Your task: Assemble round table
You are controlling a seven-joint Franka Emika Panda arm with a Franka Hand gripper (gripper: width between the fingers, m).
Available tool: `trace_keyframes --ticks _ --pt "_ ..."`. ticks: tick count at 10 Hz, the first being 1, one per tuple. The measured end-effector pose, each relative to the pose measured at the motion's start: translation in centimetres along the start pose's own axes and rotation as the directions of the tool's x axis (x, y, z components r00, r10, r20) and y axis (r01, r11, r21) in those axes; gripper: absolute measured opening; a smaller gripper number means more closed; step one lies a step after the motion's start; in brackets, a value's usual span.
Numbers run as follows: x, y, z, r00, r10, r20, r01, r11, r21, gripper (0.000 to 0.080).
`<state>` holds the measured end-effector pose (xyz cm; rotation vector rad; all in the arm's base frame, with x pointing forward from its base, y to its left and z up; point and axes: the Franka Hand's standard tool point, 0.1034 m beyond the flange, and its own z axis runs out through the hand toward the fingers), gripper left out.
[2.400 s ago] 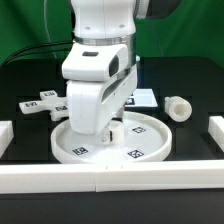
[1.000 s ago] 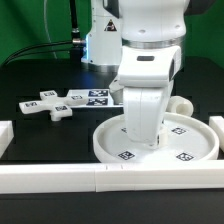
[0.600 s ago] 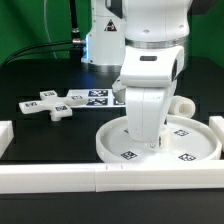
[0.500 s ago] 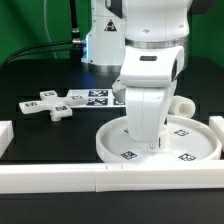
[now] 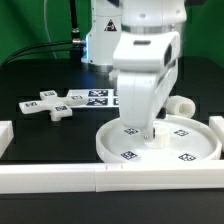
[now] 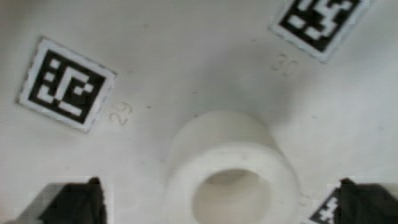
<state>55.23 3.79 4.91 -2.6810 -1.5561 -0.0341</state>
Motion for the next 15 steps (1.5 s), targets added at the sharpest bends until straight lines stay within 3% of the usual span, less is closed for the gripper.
trace_keyframes --ticks 2,3,4,7,9,12,15 --pt "0.0 -2.6 -1.2 0.995 0.101 -0.018 -0.101 0.994 -0.032 0.0649" --pt "0.4 -3.3 -1.4 0.994 0.102 -0.047 -0.105 0.993 -0.063 0.0649" --pt "0.3 -4.1 -1.3 0.991 0.121 -0.054 -0.124 0.990 -0.067 0.0649" --pt "0.2 -4.1 -1.1 0.990 0.132 -0.050 -0.135 0.989 -0.061 0.0649" --pt "0.4 -4.4 -1.2 0.945 0.321 -0.064 -0.324 0.945 -0.048 0.0649" --pt "2.6 -7.1 -1.5 0.730 0.679 -0.072 -0.681 0.732 -0.007 0.0649" --pt "3.1 -7.6 -1.4 0.600 0.797 -0.070 -0.797 0.603 0.026 0.0649"
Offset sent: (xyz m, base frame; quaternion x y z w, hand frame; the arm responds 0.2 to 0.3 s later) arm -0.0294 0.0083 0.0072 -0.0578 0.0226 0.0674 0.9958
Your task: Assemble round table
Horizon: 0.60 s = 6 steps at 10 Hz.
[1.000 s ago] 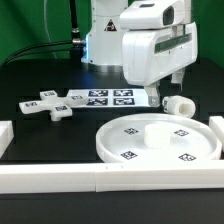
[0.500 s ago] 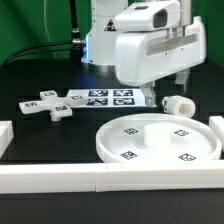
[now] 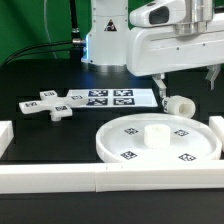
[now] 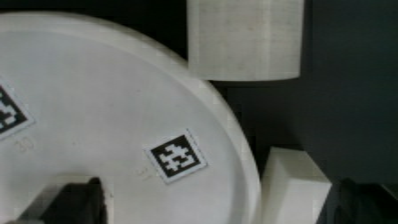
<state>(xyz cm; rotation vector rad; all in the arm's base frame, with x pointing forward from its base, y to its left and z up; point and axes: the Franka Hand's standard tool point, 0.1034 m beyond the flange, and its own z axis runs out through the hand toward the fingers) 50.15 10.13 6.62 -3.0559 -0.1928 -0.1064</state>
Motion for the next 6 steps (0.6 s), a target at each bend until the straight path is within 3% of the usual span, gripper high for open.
trace_keyframes --ticks 1,4,6 --pt "0.0 -0.2 0.0 0.997 0.072 0.001 -0.072 0.997 0.008 0.0649" --pt "-1.1 -0.8 0.6 0.990 0.138 0.036 -0.138 0.990 0.003 0.0649" --pt "-2.4 -0.8 0.9 0.969 0.153 0.195 -0.151 0.988 -0.024 0.0649"
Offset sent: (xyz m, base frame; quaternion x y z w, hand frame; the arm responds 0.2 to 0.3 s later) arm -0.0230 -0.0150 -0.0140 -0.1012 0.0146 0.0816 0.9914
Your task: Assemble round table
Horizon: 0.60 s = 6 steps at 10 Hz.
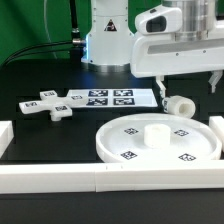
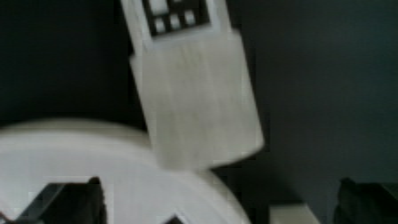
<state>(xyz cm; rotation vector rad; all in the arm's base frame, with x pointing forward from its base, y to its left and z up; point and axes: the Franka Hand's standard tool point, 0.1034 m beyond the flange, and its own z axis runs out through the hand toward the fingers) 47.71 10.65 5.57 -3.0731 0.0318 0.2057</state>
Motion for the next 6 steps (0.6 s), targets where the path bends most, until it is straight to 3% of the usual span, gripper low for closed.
trace_keyframes --ticks 1,6 --pt "0.6 0.0 -0.3 1.000 -0.014 0.028 0.014 1.000 -0.003 0.0649" --pt "-0.5 0.0 0.4 0.936 0.019 0.352 -0.008 0.999 -0.031 0.0649"
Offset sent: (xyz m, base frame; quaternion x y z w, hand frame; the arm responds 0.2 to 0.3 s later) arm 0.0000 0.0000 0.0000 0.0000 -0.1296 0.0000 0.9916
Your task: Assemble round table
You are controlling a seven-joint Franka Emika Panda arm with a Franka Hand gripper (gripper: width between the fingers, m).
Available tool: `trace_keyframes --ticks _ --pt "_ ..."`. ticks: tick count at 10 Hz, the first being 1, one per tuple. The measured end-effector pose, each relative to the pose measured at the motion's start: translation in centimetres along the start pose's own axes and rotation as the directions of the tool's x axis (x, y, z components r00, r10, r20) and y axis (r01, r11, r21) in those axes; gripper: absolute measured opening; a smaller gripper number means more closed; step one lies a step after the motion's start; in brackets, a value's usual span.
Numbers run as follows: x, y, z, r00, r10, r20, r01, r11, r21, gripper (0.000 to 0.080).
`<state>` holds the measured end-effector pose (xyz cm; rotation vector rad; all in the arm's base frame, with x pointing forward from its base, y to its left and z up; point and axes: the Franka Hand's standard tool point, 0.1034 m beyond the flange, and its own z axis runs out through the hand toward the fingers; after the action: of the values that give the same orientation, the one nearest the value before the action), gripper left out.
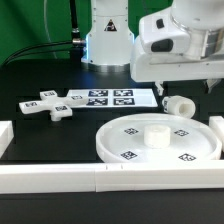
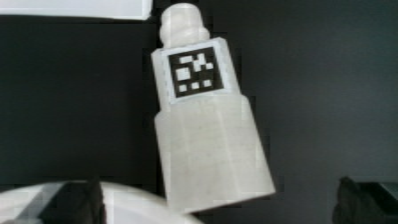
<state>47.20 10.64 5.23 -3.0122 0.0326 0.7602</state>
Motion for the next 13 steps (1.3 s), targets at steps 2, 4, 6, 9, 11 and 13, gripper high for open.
trace_keyframes --ticks 2,4,6,9,11,13 --pt "-0.4 0.8 0.6 0.986 0.005 0.164 -0.003 1.000 -0.011 0.0649" --pt "-1.1 0.8 1.3 0.946 0.005 0.324 0.003 1.000 -0.023 0.0649" --pt "-0.9 1.0 2.1 0.907 0.005 0.421 0.006 1.000 -0.024 0.0649" --pt "-0.4 0.8 3.0 0.888 0.000 0.461 0.013 1.000 -0.024 0.0649" --pt "-0.1 0.7 3.7 0.891 -0.001 0.454 0.013 1.000 -0.023 0.0649" --pt "0.3 0.6 4.4 0.899 -0.002 0.438 0.012 1.000 -0.021 0.0649"
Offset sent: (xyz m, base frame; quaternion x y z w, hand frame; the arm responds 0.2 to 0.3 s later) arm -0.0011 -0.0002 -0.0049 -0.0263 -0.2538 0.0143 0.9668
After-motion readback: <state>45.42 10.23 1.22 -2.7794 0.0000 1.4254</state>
